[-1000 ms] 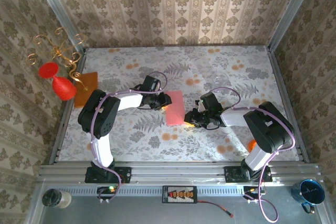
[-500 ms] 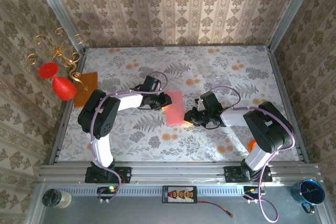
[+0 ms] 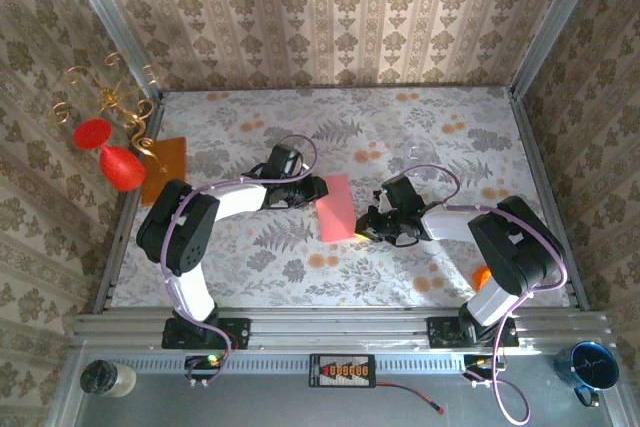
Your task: Fold a paper plane with a square sheet of paper (pick it up from the middle)
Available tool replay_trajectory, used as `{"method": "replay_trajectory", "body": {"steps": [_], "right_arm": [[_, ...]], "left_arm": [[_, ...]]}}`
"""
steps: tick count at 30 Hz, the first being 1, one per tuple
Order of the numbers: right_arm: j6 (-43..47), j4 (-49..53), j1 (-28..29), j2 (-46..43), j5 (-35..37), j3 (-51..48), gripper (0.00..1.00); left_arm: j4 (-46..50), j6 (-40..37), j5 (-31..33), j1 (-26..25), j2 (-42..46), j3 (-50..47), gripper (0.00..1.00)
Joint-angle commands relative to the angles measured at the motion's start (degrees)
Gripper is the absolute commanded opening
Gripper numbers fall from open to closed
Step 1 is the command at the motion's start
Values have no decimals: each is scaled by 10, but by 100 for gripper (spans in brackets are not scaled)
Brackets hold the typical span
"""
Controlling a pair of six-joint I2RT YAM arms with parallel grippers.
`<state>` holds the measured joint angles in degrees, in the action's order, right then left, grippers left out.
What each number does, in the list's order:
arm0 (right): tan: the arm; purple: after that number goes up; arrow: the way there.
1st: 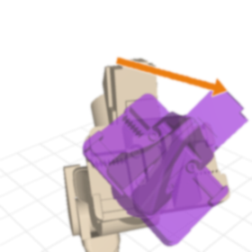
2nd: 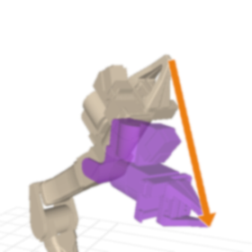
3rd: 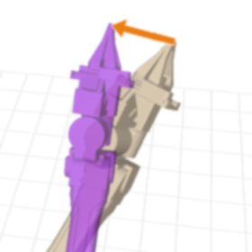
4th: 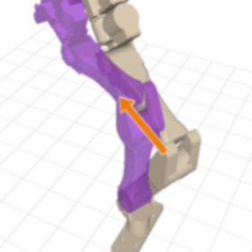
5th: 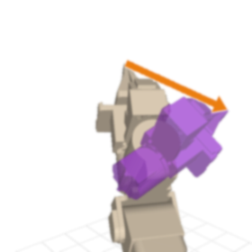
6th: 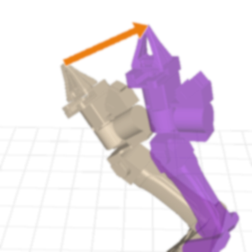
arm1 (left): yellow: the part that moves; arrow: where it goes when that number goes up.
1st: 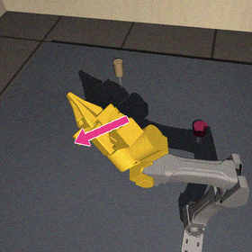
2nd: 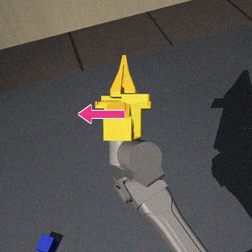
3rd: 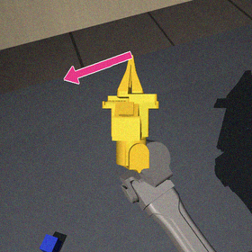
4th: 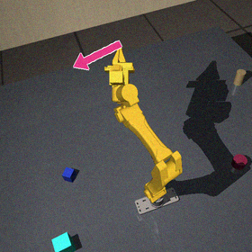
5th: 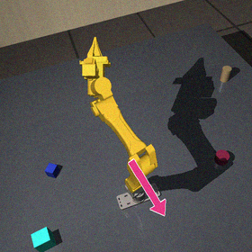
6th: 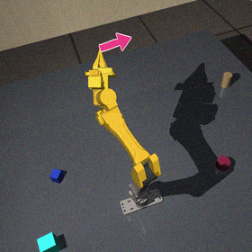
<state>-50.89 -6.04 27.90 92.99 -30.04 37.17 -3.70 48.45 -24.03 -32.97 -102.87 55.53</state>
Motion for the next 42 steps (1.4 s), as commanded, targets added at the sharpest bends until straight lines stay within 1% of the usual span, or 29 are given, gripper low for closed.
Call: {"method": "replay_trajectory", "body": {"steps": [1,3,6,10,14,17,23,29,34,42], "right_arm": [[28,52,-4,-14,-5,23,5],[40,63,-5,-15,-11,34,5],[50,67,-7,-16,-22,47,5],[60,42,-7,-9,-58,58,5],[58,15,-6,11,-90,75,5],[53,2,-3,26,-98,91,5],[36,-7,4,67,-80,136,5],[28,20,5,106,-54,167,5],[32,43,5,112,-51,170,5],[45,86,5,92,-48,168,5]], "left_arm": [[-42,9,-15,3,-19,0,24],[-61,20,-17,3,-35,0,23],[-61,35,-13,3,-58,2,21],[-107,80,-10,0,-64,-25,21],[-100,75,-14,-5,-73,-22,20],[-100,74,-11,-7,-75,-25,20],[-86,62,-10,-8,-69,-15,21],[-35,30,-10,-7,-49,37,23],[9,2,7,1,-40,62,24],[20,-2,6,26,-71,62,22]]}}
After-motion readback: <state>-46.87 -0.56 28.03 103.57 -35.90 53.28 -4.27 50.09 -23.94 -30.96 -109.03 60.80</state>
